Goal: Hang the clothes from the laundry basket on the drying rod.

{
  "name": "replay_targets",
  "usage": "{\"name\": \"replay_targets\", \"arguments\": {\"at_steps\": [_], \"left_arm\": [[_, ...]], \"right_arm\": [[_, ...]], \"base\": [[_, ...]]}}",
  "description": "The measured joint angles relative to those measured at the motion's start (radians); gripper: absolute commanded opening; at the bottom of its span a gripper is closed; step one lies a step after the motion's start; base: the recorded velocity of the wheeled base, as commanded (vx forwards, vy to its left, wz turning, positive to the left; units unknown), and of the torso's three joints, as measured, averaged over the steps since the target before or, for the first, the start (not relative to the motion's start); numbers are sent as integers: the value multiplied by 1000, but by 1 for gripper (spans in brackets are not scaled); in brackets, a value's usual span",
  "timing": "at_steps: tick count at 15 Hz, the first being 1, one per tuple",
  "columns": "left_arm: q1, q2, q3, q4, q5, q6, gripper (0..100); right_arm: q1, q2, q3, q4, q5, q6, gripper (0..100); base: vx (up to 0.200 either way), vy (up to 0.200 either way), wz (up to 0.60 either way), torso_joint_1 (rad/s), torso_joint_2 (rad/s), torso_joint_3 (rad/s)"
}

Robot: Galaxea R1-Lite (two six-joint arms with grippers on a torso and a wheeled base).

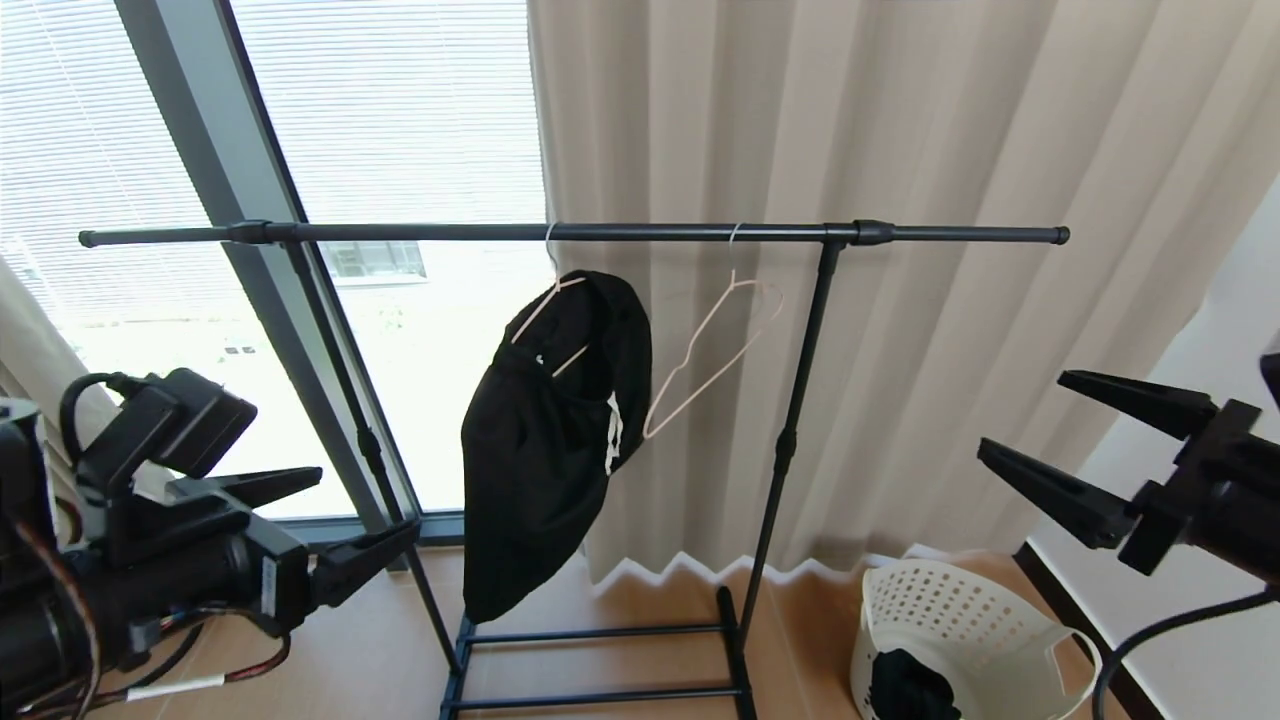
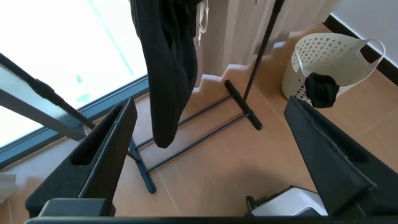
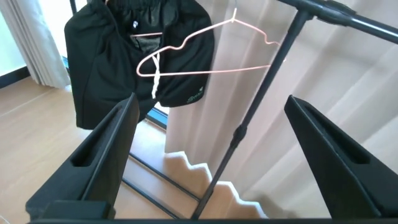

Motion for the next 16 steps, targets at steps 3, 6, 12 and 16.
{"name": "replay_targets", "arguments": {"at_steps": [3, 6, 12, 16], "left_arm": [[16, -148, 103, 1, 0, -3, 100], [39, -324, 203, 6, 3, -6, 100], [51, -570, 406, 10, 9, -9, 100], [53, -656, 427, 29, 11, -9, 100]], "right_arm": [[-6, -145, 130, 3, -19, -1, 100], [-15, -316, 285, 11, -26, 0, 100], [-20, -622, 343, 371, -39, 41, 100], [-21, -829, 344, 565, -68, 42, 100]], "base": [[0, 0, 0, 0, 0, 0], [0, 0, 0, 0, 0, 0], [0, 0, 0, 0, 0, 0], [0, 0, 0, 0, 0, 0]]}}
